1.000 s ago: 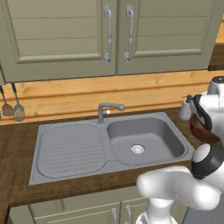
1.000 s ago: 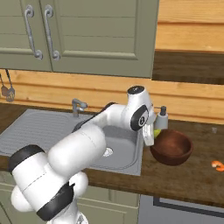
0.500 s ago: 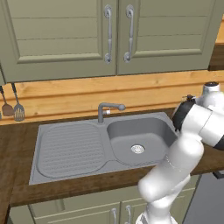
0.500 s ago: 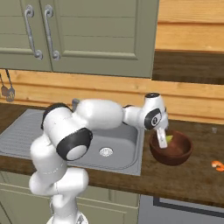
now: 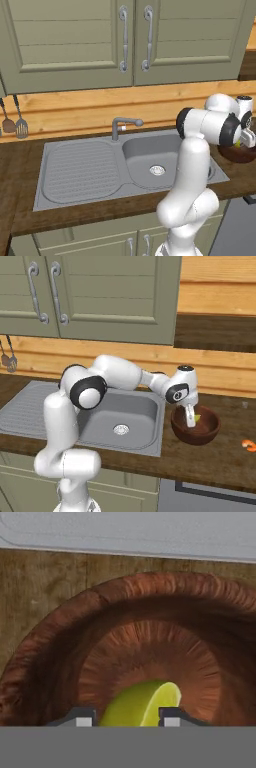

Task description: Pick the lemon wedge from the sink and place it in the bowl. Then pick the bowl and place it in the microwave. Then close the microwave door and press the start button.

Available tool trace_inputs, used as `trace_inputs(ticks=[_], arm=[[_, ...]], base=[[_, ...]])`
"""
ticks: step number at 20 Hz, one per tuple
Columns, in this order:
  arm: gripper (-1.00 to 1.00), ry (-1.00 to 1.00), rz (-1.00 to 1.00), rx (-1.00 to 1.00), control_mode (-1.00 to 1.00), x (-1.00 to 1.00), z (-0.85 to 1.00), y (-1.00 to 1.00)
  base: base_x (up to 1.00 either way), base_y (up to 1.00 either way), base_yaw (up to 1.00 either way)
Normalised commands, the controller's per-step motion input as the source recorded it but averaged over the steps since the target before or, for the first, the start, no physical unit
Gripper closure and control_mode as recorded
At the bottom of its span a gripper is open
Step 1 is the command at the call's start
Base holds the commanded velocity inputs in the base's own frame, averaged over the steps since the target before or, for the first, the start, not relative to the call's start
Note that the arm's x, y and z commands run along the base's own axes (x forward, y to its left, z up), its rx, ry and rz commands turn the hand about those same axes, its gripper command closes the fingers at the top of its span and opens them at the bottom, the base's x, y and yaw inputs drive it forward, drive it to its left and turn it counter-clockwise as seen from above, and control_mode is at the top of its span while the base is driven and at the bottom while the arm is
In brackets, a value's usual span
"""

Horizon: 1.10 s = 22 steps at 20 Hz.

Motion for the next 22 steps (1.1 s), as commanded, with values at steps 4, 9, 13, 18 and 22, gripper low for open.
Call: trace_inputs(ticks=[4, 9, 13, 18, 22], arm=[[-1.0, -0.13, 0.0, 0.0, -1.0, 0.18, 0.0, 0.0], [-1.0, -0.13, 0.08, -0.02, -1.0, -0.14, 0.0, 0.25], [-1.0, -0.02, 0.33, -0.15, -1.0, -0.5, -0.05, 1.0], [-1.0, 0.01, 0.41, -0.15, -1.0, -0.15, -0.14, 0.7], [-1.0, 0.06, 0.3, -0.16, -1.0, 0.02, -0.07, 0.17]], base=[[0.0, 0.0, 0.0], [0.0, 0.0, 0.0], [0.0, 0.0, 0.0], [0.0, 0.0, 0.0], [0.0, 0.0, 0.0]])
